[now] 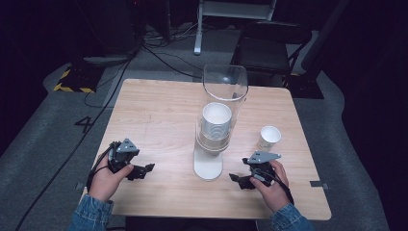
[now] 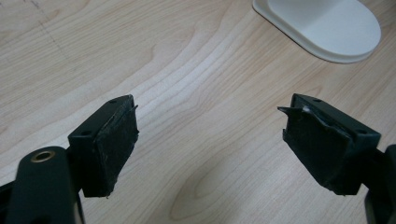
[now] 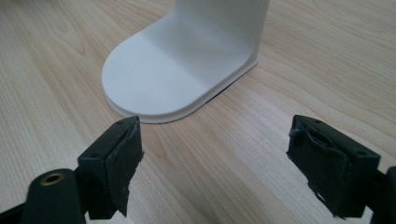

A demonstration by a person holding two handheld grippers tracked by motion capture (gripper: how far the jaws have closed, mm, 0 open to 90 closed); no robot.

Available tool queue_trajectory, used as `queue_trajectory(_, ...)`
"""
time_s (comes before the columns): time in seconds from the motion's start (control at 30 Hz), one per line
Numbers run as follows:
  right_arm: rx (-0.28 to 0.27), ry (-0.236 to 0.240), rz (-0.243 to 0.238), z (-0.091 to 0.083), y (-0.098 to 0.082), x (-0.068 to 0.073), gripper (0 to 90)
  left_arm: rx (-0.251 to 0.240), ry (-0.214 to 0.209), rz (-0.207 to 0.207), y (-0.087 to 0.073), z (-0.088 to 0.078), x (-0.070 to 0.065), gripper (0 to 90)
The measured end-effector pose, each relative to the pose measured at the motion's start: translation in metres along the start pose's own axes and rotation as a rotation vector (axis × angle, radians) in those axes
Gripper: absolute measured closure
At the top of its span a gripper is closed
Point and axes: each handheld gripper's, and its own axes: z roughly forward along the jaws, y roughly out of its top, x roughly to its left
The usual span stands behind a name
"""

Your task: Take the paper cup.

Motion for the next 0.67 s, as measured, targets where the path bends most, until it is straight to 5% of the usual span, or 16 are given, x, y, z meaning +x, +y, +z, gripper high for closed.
queue_trajectory(0.17, -0.011, -0.018, -0.008, 0.010, -0.004, 0.002, 16.1, 0.013, -0.005, -0.005, 0.000, 0.003, 0.000, 17.2)
queue_trajectory(0.33, 0.055, -0.021, -0.051, 0.022, -0.007, 0.002, 16.1, 0.018, -0.013, -0.004, -0.002, 0.002, 0.000, 16.8)
queue_trajectory(0.67, 0.025, -0.047, -0.072, 0.032, -0.008, 0.002, 16.0, 0.033, -0.004, -0.008, -0.006, 0.004, 0.003, 16.7)
